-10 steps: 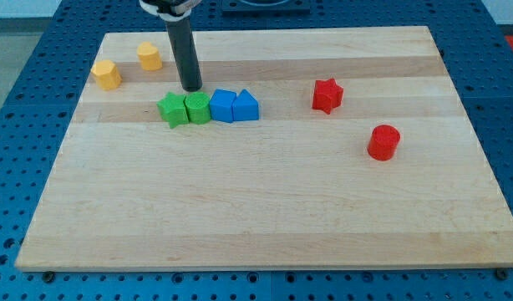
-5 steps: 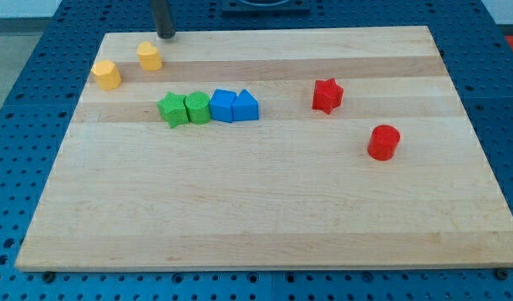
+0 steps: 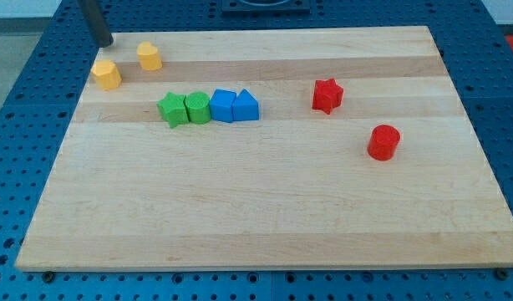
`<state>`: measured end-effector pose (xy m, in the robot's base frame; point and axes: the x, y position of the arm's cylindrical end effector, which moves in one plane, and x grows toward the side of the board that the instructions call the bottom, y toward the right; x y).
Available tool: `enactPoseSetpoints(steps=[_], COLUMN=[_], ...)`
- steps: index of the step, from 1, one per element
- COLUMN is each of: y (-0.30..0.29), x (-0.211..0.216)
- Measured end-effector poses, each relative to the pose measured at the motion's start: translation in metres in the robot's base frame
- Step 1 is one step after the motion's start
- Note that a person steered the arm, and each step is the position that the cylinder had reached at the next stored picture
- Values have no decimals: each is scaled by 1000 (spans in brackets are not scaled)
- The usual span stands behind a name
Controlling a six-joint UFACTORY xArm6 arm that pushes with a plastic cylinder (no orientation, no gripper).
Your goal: Slide yellow heart towards right
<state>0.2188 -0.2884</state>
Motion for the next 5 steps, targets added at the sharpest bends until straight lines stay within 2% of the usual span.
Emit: enactPoseSetpoints(steps=[3,5], y=[22,59], x=[13,37])
